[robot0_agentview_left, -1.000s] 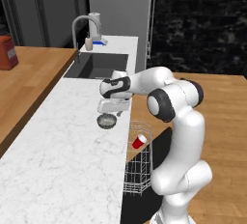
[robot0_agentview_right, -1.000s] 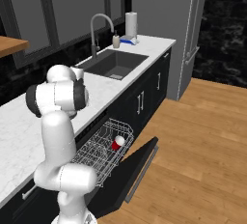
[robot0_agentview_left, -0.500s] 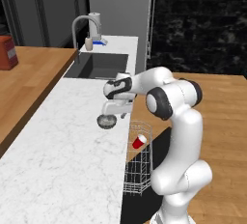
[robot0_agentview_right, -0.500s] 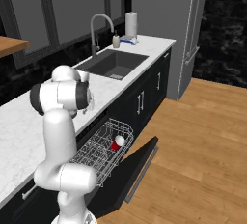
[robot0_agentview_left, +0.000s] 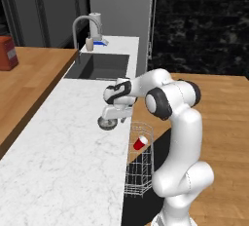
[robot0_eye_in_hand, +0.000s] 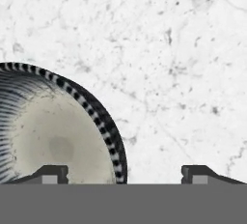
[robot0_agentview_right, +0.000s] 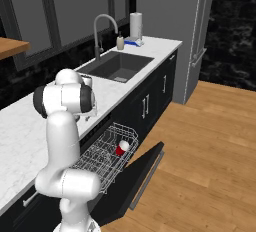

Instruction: Pick up the cup and bowl from the counter, place them in the dishwasher, and close the dishwasher door.

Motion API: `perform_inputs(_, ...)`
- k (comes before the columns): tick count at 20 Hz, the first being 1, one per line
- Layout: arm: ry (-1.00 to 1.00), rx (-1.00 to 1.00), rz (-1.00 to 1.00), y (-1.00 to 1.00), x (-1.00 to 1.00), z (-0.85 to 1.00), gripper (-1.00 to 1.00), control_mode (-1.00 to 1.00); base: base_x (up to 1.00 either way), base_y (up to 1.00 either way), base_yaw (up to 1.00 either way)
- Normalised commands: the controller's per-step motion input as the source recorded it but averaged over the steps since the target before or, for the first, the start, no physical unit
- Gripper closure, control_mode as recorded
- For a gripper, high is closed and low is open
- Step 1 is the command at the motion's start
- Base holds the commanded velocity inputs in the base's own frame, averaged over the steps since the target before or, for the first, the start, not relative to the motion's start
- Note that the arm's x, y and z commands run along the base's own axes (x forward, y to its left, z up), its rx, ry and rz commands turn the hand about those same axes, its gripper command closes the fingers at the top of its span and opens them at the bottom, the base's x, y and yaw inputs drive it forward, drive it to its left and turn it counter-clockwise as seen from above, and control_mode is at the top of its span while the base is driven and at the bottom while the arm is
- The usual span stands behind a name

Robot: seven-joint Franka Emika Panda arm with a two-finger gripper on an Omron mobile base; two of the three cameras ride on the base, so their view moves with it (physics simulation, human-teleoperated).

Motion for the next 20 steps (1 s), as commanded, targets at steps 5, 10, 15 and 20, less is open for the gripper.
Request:
perform_inputs(5, 0.00, 0.00, 0.00, 0.06, 0.00, -0.01, 1.00, -1.00, 0.00, 0.00, 0.00)
perform_inputs(10, 0.00, 0.00, 0.00, 0.07, 0.00, 0.00, 1.00, -1.00, 0.00, 0.00, 0.00)
perform_inputs(15, -0.01, 0.01, -0.07, -0.32, -0.56, 0.10, 1.00, -1.00, 0.00, 0.00, 0.00)
perform_inputs(20, -0.05, 0.08, -0.21, -0.86, -1.00, 0.59, 1.00, -1.00, 0.00, 0.00, 0.00)
